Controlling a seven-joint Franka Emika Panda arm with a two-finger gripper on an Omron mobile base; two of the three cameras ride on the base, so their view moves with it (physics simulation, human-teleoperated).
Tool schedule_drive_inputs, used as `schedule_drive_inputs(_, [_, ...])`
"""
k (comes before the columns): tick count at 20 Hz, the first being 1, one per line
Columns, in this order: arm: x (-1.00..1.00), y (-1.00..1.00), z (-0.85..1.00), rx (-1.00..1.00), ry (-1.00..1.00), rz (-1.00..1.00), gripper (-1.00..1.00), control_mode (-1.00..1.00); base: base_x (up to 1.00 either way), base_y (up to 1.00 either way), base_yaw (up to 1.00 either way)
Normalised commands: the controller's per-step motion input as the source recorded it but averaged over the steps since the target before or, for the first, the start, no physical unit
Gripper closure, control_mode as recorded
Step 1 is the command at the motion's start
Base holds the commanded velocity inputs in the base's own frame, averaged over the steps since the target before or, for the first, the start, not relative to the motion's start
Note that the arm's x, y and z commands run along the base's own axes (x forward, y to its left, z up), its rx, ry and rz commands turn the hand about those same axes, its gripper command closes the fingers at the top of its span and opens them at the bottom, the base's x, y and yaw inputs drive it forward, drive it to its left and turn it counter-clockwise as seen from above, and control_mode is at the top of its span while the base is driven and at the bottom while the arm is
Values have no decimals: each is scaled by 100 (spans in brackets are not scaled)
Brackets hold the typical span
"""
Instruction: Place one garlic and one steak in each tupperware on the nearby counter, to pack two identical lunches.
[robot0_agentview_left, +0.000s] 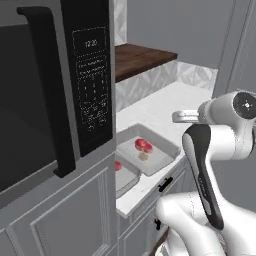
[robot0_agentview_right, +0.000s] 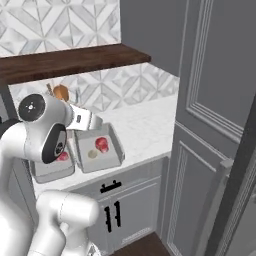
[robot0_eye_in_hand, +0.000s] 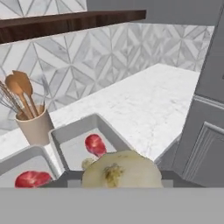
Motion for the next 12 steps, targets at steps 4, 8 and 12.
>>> schedule_drive_inputs(4, [0, 0, 0, 0, 0, 0, 100, 100, 69, 0, 43])
schedule_drive_inputs(8, [0, 0, 0, 0, 0, 0, 100, 100, 34, -2, 60])
schedule_drive_inputs(12, [0, 0, 0, 0, 0, 0, 100, 100, 39, -1, 67])
